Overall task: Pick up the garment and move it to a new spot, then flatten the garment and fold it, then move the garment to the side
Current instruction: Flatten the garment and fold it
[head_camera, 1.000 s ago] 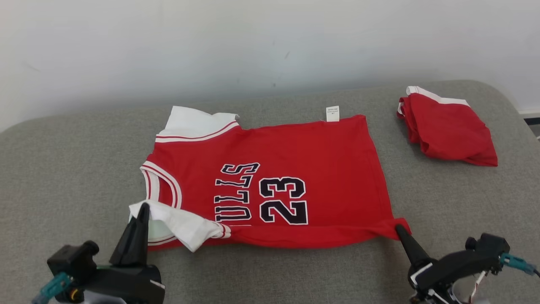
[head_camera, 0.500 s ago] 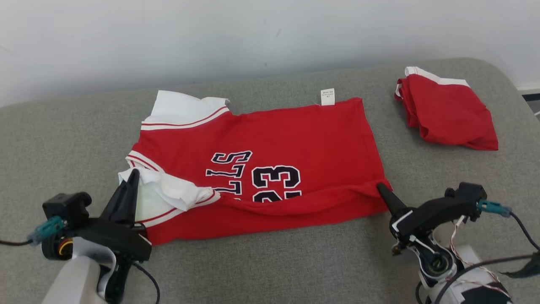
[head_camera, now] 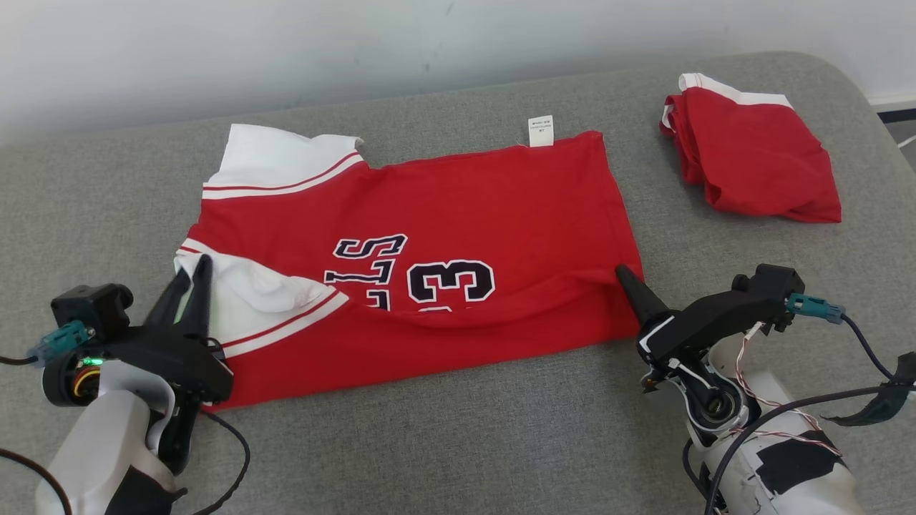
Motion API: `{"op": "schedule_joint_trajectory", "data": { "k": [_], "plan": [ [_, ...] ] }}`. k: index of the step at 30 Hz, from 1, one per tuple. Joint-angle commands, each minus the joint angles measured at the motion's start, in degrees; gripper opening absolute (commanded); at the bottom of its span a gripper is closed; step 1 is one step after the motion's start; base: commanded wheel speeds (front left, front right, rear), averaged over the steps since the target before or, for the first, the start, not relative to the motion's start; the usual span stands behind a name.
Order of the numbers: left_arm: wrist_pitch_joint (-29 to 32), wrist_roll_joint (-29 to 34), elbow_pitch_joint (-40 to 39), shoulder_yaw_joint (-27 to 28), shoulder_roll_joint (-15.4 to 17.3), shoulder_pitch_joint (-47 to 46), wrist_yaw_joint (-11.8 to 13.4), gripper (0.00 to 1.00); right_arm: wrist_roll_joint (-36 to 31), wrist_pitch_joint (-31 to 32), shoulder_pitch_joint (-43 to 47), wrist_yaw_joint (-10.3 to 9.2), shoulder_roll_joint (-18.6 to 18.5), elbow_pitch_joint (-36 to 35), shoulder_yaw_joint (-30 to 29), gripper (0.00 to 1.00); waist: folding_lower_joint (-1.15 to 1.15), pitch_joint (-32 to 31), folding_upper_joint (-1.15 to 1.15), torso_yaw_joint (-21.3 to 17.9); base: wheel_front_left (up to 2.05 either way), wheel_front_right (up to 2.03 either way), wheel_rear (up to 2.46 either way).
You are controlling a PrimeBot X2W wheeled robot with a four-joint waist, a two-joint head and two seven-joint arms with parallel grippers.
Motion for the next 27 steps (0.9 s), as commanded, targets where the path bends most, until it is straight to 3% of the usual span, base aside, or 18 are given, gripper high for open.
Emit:
{"op": "schedule_joint_trajectory", "data": {
  "k": [1, 9, 19, 27],
  "plan": [
    [-0.98, -0.29, 0.89, -0.23, 0.09, -0.74, -0.02, 1.00, 0.20, -0.67, -0.17, 0.02, -0.59, 0.15, 0.61, 1.00, -0.01, 0.05, -0.01, -0.12, 0.00, 0.00, 0.00],
    [-2.91, -0.94, 1.94, -0.80, -0.18, 0.09, -0.11, 1.00, 0.31, -4.74, 1.67, 0.02, -2.86, -1.57, 3.08, 1.00, -0.01, -1.10, -0.01, 0.69, 0.00, 0.00, 0.00],
    [-3.15, 1.17, -4.03, 1.88, 0.24, 7.84, 0.73, 1.00, -7.58, -14.18, 5.85, 0.02, -8.75, -5.94, 10.18, 1.00, -0.01, -3.51, -0.01, 2.01, 0.00, 0.00, 0.00],
    [-3.17, 2.84, -7.71, 3.66, -0.91, 14.30, 1.28, 1.00, -12.33, -16.89, 7.89, 0.02, -10.49, -5.41, 12.84, 1.00, -0.01, -3.81, -0.01, 2.48, 0.00, 0.00, 0.00]
  ]
}}
